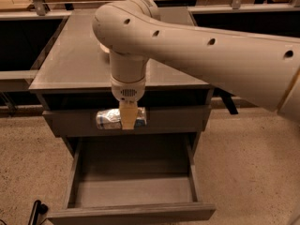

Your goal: Place redbull can into middle drawer

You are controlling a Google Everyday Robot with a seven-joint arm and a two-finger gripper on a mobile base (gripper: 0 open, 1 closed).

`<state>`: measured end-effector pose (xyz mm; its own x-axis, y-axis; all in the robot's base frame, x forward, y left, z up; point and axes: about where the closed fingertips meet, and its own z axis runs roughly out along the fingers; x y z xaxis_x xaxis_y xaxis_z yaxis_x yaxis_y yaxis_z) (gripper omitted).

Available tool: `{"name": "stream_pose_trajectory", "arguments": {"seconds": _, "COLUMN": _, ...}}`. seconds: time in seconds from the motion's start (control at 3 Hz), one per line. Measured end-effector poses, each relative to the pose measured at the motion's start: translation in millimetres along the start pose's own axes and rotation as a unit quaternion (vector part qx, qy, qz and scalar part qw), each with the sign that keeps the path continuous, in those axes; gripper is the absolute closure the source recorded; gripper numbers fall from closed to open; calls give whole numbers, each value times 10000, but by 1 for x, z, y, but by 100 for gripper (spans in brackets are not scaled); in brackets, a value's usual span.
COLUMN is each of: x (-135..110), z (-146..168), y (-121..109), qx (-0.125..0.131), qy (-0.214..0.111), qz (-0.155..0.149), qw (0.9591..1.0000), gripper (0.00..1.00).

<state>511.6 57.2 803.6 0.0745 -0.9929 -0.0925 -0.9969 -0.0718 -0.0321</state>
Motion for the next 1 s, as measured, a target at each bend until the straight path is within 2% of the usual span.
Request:
{"name": "stream_pose_trajectory", "arguments": {"seconds": 0.33, "x": 5, "z": 2, "y": -2, "qx": 255, "qy": 1, "qz": 96, "qw": 9996, "gripper": 100}}
{"name": "stream_pose_trajectory", "arguments": {"seconds": 0.67, "x": 28, "z": 6, "y": 0, "qx": 935, "qy": 155, "qz": 308, "qw": 9950, "gripper": 100}}
{"name": "stream_pose_trajectory", "arguments": {"seconds": 1.0, "x": 60, "z": 36, "y": 0, "qx": 1691, "qy": 475, "qz": 389, "qw": 9837, "gripper": 100}}
